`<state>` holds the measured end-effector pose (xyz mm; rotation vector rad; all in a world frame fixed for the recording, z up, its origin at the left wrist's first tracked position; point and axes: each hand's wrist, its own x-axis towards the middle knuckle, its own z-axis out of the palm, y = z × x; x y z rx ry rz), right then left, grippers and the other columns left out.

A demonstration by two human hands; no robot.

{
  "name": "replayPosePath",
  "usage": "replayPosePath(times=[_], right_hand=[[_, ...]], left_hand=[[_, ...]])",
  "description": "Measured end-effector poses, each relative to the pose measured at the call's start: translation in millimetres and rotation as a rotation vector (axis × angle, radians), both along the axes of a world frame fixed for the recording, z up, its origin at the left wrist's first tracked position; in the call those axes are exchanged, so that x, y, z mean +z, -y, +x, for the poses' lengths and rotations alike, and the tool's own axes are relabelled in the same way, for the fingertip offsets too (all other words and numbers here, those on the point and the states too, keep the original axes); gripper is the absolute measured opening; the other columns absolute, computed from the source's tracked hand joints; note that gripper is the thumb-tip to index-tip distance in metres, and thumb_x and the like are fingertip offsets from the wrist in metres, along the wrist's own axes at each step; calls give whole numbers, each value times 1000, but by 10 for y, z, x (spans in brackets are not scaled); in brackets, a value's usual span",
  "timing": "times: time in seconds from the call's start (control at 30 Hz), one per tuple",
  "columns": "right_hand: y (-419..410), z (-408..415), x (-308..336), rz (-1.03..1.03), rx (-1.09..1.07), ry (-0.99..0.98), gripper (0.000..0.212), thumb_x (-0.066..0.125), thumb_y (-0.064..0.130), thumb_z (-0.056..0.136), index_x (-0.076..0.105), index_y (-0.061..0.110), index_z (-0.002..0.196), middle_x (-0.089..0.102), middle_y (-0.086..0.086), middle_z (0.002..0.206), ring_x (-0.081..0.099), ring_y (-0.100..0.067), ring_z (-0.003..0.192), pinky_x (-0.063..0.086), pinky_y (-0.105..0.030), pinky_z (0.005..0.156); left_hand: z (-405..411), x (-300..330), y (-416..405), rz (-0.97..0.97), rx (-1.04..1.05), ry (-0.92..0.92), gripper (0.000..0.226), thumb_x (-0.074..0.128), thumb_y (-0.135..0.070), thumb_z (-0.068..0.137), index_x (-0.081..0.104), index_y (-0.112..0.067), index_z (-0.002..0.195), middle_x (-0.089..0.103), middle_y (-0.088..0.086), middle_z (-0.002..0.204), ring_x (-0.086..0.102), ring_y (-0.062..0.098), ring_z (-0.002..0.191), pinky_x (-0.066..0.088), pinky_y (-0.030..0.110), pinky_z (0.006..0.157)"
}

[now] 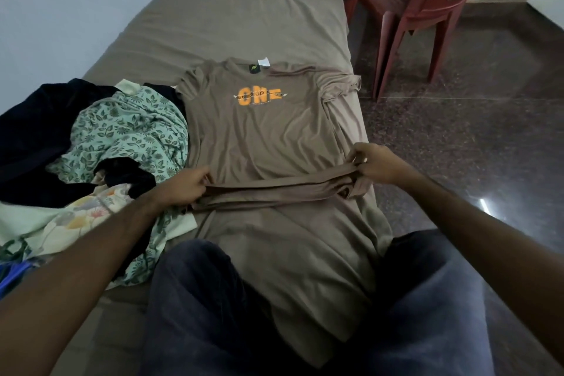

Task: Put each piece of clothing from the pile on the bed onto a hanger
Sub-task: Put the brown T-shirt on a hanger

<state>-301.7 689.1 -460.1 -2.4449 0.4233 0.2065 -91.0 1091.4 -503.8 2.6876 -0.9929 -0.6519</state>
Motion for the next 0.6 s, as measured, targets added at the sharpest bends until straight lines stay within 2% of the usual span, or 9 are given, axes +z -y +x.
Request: replayPosePath(times=[0.07, 0.13, 0.17, 0.23, 0.33, 0.37, 0.43, 0.5, 0.6], right_hand=[[84, -24, -93, -93, -25, -41, 22, 59, 5, 82, 63, 22, 95, 68, -4, 101, 64, -24, 94, 55, -42, 85], [90, -67, -186, -138, -29, -74, 23, 61, 10, 81, 63, 29, 93, 68, -1, 99, 64, -23, 94, 56, -45, 85], [84, -93, -206, -145, -29, -88, 25, 60, 10, 79, 63, 30, 95, 67, 1, 99, 64, -22, 93, 56, -46, 85], [104, -129, -241, -162, 5, -115, 31, 59, 8, 77, 63, 30, 98, 67, 2, 98, 64, -21, 93, 57, -46, 83], [140, -184, -288, -187, 61, -96, 36, 59, 4, 73, 60, 35, 91, 67, 2, 95, 64, -22, 91, 57, -45, 78], [147, -194, -306, -193, 52, -67, 37, 57, 2, 73, 60, 35, 89, 67, 2, 93, 64, -23, 90, 56, -44, 77], [130, -202, -327, -182, 6, 2, 39, 50, -4, 73, 63, 28, 92, 66, 0, 91, 64, -23, 88, 55, -41, 73], [112, -201, -316, -151, -45, 68, 42, 46, -8, 74, 63, 21, 99, 66, -2, 95, 63, -22, 88, 56, -40, 73], [130, -234, -253, -239, 35, 19, 43, 48, -7, 77, 58, 24, 106, 61, 1, 105, 60, -21, 95, 54, -42, 74]], left_hand=[[52, 26, -87, -55, 74, 89, 26, 51, -1, 85, 55, -21, 101, 65, 5, 102, 62, 22, 92, 52, 40, 78], [40, 18, -149, -22, -5, 255, 21, 54, -10, 87, 53, -24, 101, 60, -2, 100, 59, 20, 93, 52, 41, 76], [21, -9, -164, -5, -79, 280, 16, 57, -15, 89, 53, -24, 102, 58, -3, 99, 60, 20, 94, 51, 40, 76], [-40, -52, -176, 26, -240, 183, 17, 62, -28, 94, 58, -21, 109, 59, -3, 101, 60, 19, 98, 49, 37, 81], [-52, -125, -236, 93, -382, 186, 44, 64, -48, 91, 55, -18, 123, 59, -1, 111, 56, 16, 103, 49, 36, 86], [-35, -152, -263, 96, -397, 223, 48, 67, -46, 89, 53, -17, 125, 57, 0, 113, 55, 17, 105, 49, 38, 87], [-46, -169, -292, 97, -431, 297, 46, 68, -28, 86, 49, -18, 126, 54, 2, 113, 57, 21, 103, 50, 39, 84], [-70, -134, -300, 142, -489, 387, 49, 61, -11, 82, 43, -21, 127, 49, 1, 112, 59, 22, 94, 53, 40, 76], [-81, 3, -358, 206, -633, 486, 59, 58, -1, 80, 40, -26, 130, 44, -1, 109, 56, 19, 85, 51, 35, 70]])
